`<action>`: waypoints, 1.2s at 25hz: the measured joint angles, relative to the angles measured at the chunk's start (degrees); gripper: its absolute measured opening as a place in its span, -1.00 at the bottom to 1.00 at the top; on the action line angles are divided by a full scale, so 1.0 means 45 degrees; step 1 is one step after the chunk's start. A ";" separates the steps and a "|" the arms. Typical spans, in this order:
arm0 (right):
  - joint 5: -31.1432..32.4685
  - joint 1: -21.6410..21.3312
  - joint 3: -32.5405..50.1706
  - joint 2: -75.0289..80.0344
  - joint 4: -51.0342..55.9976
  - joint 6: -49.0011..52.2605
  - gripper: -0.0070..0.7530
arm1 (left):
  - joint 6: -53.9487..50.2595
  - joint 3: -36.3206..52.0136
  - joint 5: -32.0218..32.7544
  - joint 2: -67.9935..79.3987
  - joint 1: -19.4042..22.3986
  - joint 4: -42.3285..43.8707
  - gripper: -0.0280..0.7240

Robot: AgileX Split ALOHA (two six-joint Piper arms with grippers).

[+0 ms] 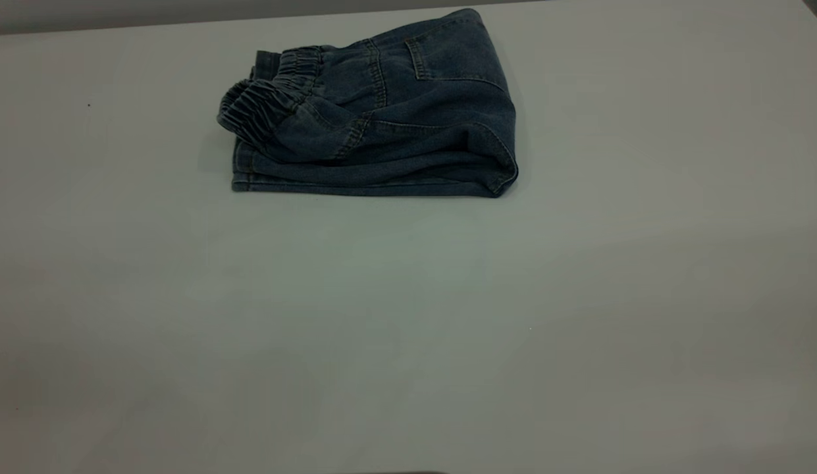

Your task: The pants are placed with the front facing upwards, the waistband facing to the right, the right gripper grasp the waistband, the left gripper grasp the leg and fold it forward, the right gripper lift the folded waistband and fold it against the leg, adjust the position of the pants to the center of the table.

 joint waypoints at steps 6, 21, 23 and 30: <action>0.0000 0.0000 0.0000 0.0000 0.0000 0.0000 0.48 | -0.0012 0.0000 0.0000 -0.0101 0.0090 0.0000 0.63; 0.0000 -0.0967 0.0010 -0.0758 0.0108 -0.0016 0.48 | 0.0000 0.0000 0.0144 -0.4039 0.6463 -0.0069 0.63; 0.0000 -0.0992 0.0010 -0.0758 0.0123 -0.0016 0.48 | 0.0000 0.0000 0.0144 -0.4039 0.6463 -0.0069 0.63; 0.0000 -0.1005 0.0010 -0.0758 0.0235 -0.0016 0.48 | 0.0000 0.0000 0.0144 -0.4039 0.5947 -0.0069 0.63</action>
